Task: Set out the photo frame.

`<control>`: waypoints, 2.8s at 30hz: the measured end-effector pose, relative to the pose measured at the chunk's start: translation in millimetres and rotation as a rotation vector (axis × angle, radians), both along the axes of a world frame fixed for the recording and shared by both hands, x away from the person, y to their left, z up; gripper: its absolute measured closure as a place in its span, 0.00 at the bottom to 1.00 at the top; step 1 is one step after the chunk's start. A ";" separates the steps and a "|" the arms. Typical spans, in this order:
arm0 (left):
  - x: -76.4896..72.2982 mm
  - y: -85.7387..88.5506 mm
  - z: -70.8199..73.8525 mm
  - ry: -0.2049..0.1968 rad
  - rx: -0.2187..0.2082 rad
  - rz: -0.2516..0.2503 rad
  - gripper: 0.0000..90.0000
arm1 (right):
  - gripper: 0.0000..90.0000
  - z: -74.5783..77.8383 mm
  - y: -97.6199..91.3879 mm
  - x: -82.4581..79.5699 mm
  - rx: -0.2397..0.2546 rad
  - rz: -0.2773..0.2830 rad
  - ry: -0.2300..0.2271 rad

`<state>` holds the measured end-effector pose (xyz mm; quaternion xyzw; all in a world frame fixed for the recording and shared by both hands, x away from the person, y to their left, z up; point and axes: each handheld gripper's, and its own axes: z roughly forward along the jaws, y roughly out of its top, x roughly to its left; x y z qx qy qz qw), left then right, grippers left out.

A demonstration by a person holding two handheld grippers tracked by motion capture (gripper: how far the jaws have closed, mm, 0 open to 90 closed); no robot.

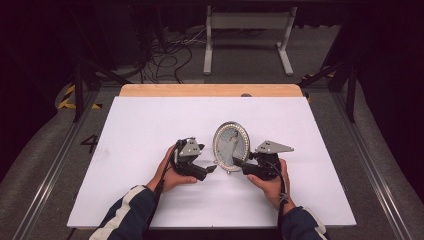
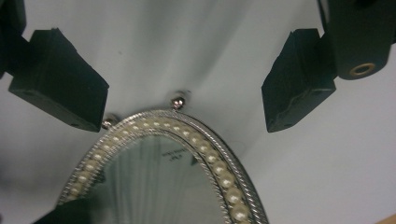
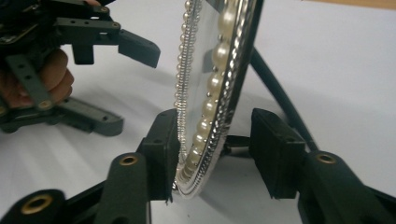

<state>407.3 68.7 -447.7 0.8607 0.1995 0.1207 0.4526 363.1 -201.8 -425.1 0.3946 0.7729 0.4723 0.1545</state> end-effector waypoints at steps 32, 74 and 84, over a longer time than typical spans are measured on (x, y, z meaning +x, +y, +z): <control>24.0 -4.8 17.6 0.041 -0.156 0.028 0.51 | 0.74 25.2 -18.5 -26.4 -0.033 -0.072 -0.155; 13.5 7.2 31.7 -0.020 -0.031 0.019 0.76 | 0.94 24.4 -13.0 -18.7 -0.008 -0.114 -0.187; 8.2 13.4 29.1 -0.025 -0.021 0.017 0.76 | 0.95 23.4 -8.8 -14.7 -0.003 -0.126 -0.195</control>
